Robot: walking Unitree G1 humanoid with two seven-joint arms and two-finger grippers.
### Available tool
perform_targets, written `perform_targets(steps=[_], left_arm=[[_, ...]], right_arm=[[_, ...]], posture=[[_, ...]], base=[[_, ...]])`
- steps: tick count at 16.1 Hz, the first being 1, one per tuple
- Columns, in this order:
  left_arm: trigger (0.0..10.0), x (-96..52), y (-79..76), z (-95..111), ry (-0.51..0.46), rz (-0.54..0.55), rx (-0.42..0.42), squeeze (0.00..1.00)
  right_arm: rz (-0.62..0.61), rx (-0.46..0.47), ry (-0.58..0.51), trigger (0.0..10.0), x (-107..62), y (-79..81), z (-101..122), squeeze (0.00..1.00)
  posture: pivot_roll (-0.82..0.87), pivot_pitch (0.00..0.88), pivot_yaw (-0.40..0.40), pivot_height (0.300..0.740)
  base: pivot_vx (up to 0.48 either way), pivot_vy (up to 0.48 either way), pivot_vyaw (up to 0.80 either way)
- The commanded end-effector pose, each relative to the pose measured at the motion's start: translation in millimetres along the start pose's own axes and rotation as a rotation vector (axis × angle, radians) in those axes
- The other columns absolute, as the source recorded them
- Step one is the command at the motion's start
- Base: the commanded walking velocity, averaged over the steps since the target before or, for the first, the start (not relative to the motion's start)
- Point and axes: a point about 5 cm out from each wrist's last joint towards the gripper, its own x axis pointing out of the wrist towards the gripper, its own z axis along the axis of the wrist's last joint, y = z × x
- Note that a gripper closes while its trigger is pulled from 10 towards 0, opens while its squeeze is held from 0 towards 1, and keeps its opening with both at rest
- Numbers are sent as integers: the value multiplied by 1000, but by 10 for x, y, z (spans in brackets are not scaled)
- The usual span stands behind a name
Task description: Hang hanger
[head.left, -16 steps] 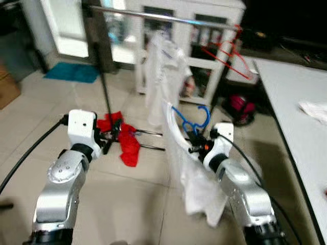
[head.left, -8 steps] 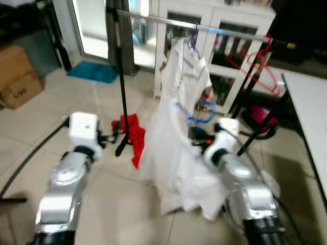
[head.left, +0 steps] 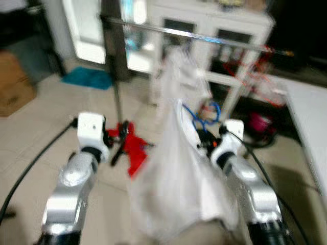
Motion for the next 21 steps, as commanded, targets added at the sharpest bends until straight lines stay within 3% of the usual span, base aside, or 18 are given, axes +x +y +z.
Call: perform_targets(steps=[1, 5, 7, 13, 17, 21], left_arm=[[10000, -6, 19, 4, 2, 14, -11, 0], [10000, -9, 16, 8, 0, 11, 0, 0], [10000, -23, 46, -4, 1, 20, -3, 0], [10000, 1, 23, 12, -9, -12, 24, 0], [10000, 26, 52, 42, -13, -34, 45, 0], [10000, 54, 145, 90, -13, -72, 94, 0]], right_arm=[[19, -30, -41, 10000, -1, 21, 92, 0], [30, -46, -47, 10000, 23, 64, 97, 0], [20, -16, -54, 10000, 24, 53, 103, 0], [27, -132, -65, 10000, 64, 73, 182, 0], [-30, -121, -69, 10000, 99, 11, 212, 0], [-17, -133, -69, 10000, 105, 18, 217, 0]], posture=[[13, 0, -77, 740], [19, 0, -83, 740], [17, 0, -87, 740], [17, 0, -94, 740], [22, 0, -96, 740], [22, 0, -92, 740]], base=[[412, 0, 800], [412, 0, 703], [412, 0, 0], [412, 0, 0], [412, 0, 0], [412, 0, -750]])
